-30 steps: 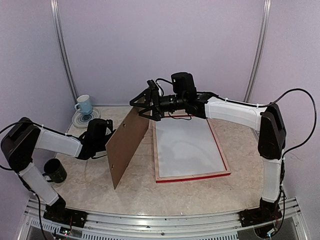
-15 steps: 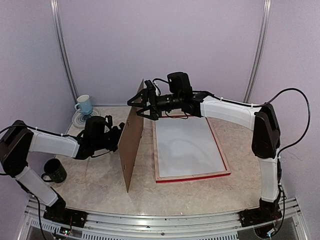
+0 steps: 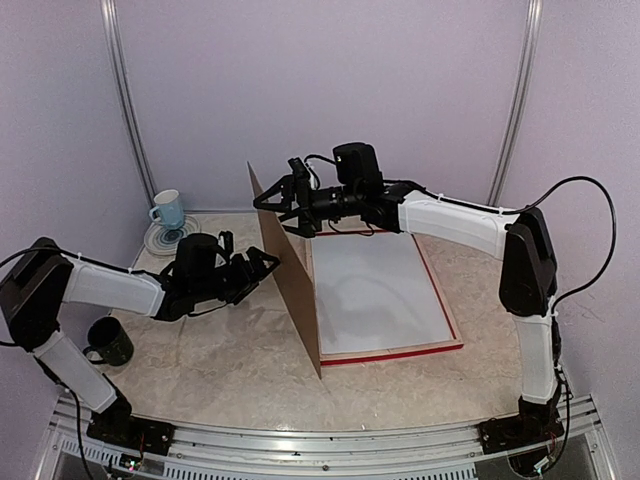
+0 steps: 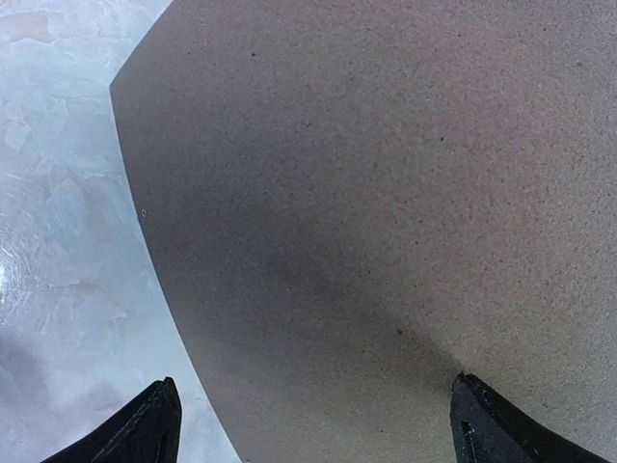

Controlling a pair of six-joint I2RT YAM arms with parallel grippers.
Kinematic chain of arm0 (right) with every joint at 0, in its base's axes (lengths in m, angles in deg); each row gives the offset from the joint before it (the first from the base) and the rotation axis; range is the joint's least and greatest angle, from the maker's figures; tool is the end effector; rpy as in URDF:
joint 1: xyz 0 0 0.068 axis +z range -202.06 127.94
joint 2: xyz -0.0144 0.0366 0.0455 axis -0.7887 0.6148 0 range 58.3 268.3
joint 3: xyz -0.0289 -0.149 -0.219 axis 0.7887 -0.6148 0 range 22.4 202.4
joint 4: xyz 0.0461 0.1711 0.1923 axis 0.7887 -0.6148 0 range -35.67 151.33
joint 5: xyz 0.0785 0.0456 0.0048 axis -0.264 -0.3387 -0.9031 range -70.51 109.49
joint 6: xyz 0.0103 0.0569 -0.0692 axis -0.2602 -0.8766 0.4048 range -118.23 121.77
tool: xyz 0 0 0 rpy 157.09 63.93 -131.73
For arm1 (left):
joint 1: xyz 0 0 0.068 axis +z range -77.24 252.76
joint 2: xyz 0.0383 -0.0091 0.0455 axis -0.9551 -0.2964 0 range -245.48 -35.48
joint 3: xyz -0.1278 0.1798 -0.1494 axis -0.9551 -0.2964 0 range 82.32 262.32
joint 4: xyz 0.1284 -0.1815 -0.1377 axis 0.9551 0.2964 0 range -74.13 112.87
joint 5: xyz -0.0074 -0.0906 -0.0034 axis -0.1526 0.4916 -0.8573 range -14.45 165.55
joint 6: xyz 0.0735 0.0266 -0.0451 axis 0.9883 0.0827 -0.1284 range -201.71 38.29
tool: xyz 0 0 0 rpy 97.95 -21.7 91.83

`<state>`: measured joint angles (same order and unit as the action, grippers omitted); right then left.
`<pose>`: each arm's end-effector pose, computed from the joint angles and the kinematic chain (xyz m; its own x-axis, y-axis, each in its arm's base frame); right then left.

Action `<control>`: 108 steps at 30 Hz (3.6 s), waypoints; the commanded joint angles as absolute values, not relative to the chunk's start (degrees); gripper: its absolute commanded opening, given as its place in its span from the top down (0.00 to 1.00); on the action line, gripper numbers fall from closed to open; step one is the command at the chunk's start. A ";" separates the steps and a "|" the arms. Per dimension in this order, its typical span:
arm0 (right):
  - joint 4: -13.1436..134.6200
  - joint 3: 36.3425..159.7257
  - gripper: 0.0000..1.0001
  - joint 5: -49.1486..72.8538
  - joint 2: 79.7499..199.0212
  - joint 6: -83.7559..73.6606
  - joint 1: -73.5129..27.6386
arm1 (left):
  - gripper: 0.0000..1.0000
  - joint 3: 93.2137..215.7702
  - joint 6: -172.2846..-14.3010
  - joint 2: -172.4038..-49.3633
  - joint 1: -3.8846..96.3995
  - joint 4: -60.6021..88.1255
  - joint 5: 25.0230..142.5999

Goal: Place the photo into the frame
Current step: Turn over the backboard.

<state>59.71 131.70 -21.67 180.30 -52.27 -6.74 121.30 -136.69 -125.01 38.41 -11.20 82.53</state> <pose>0.3414 0.4207 0.3032 -0.8984 -0.0419 -0.4372 -0.4369 0.1869 0.8799 0.2928 -0.2119 0.1583 -0.7228 -0.4906 -0.4867 0.1048 0.6183 -0.7789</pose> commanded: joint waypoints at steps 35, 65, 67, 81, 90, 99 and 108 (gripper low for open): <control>70.05 120.73 0.01 -23.00 172.99 -54.83 -7.60 | 0.04 131.75 -131.76 -125.82 41.88 -11.04 86.82; 73.05 112.48 0.01 -21.83 171.06 -55.08 -9.25 | 0.01 131.50 -132.72 -113.49 41.73 -8.86 87.67; 73.21 112.04 0.01 -21.82 170.94 -55.13 -9.38 | 0.01 131.45 -132.71 -112.91 41.65 -8.79 87.72; 73.68 110.78 0.01 -21.82 170.90 -55.38 -9.44 | 0.06 131.86 -133.16 -113.05 41.38 -8.51 88.79; 73.30 109.61 0.01 -21.65 170.67 -55.21 -9.64 | 0.17 131.74 -132.99 -112.46 42.13 -6.38 88.96; 71.72 106.40 0.01 -20.72 169.86 -53.63 -9.79 | 0.26 131.23 -129.92 -110.09 43.06 4.51 87.06; 68.99 104.12 0.01 -19.36 169.02 -51.60 -9.99 | 0.37 126.88 -129.52 -106.73 46.47 5.05 89.67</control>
